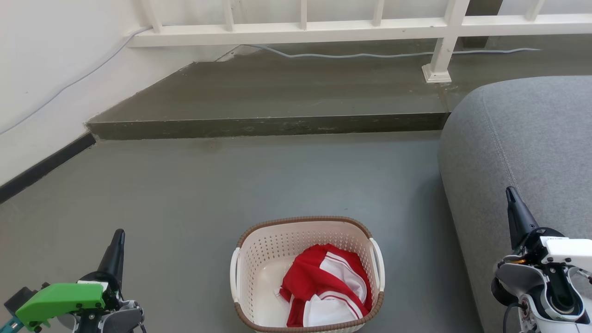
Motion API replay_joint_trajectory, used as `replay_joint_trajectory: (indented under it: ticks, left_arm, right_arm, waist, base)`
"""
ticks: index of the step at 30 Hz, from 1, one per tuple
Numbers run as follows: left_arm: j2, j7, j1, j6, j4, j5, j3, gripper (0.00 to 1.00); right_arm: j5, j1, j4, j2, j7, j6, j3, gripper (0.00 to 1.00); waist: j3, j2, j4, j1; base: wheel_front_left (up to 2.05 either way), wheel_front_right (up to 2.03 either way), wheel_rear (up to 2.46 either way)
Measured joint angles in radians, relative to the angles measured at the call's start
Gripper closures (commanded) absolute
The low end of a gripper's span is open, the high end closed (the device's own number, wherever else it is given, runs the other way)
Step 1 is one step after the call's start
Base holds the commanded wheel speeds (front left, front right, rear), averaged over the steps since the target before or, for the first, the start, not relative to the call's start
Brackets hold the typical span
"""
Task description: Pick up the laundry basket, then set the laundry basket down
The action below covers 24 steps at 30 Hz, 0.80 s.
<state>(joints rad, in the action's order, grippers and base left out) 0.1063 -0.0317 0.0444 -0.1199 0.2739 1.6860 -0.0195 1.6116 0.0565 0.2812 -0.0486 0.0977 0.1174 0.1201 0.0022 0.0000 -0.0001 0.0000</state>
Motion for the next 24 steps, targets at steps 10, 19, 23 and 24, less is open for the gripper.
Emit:
replay_joint_trajectory:
  ticks: [10,19,23,24]
  left_arm:
    - [0.000,-0.004,0.000,0.000,0.001,0.000,0.002,1.00]
    - [-0.001,-0.004,0.000,0.000,0.002,0.000,0.003,1.00]
    - [-0.001,-0.004,0.000,0.000,0.002,0.000,0.004,1.00]
    - [-0.002,-0.004,0.000,0.000,0.002,0.000,0.005,1.00]
  right_arm:
    - [0.000,0.000,0.000,0.000,0.000,0.000,0.000,1.00]
    - [0.000,0.000,0.000,0.000,0.000,0.000,0.001,1.00]
    - [0.000,0.000,0.000,0.001,0.000,0.000,0.001,1.00]
    - [0.000,0.000,0.000,0.001,0.000,0.000,0.001,1.00]
  waist:
    - [0.000,0.0000,0.000,0.0000]
    - [0.000,0.0000,0.000,0.0000]
    - [0.000,0.0000,0.000,0.0000]
    - [0.000,0.0000,0.000,0.0000]
  base:
    - [0.00,0.00,0.00]
    - [0.00,0.00,0.00]
    - [0.00,0.00,0.00]
    - [0.00,0.00,0.00]
